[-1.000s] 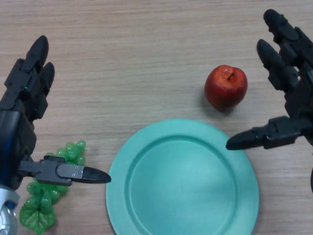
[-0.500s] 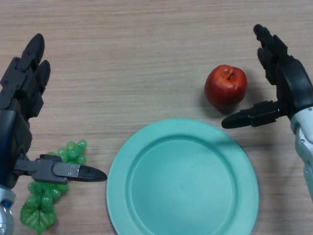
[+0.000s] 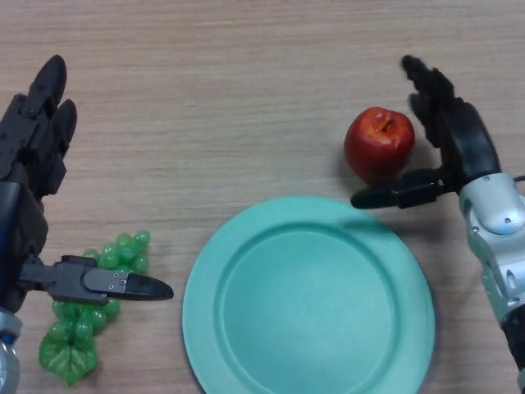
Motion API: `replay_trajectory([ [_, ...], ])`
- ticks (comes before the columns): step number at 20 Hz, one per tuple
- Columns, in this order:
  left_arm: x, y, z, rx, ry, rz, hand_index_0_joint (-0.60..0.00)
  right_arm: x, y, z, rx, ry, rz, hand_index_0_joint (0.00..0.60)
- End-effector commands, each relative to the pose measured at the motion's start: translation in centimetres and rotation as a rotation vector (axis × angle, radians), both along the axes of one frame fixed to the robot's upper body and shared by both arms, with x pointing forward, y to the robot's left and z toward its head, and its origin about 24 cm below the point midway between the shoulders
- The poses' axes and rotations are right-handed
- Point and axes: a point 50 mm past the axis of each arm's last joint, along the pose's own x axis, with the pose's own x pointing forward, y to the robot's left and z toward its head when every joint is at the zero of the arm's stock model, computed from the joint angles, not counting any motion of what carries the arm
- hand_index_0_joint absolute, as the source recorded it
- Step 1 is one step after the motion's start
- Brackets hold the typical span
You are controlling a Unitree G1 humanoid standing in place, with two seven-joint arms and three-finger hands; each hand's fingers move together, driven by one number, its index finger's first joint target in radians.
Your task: Pick up the red apple and place it on the plate
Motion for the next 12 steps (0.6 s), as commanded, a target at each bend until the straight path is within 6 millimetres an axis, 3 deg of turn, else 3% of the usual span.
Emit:
replay_trajectory([
  [1, -1.0, 0.8, 3.0, 0.066, -0.223, 0.028, 0.000, -0.6, 1.2, 4.2, 0.062, -0.134, 0.090, 0.600],
  [8, -1.2, 0.8, 2.9, 0.073, -0.224, 0.035, 0.000, -3.1, 1.7, 7.8, 0.231, -0.176, 0.117, 0.600],
  [12, -1.4, 0.6, 2.7, 0.066, -0.225, 0.028, 0.000, -6.5, 2.0, 8.1, 0.259, -0.179, 0.174, 0.600],
])
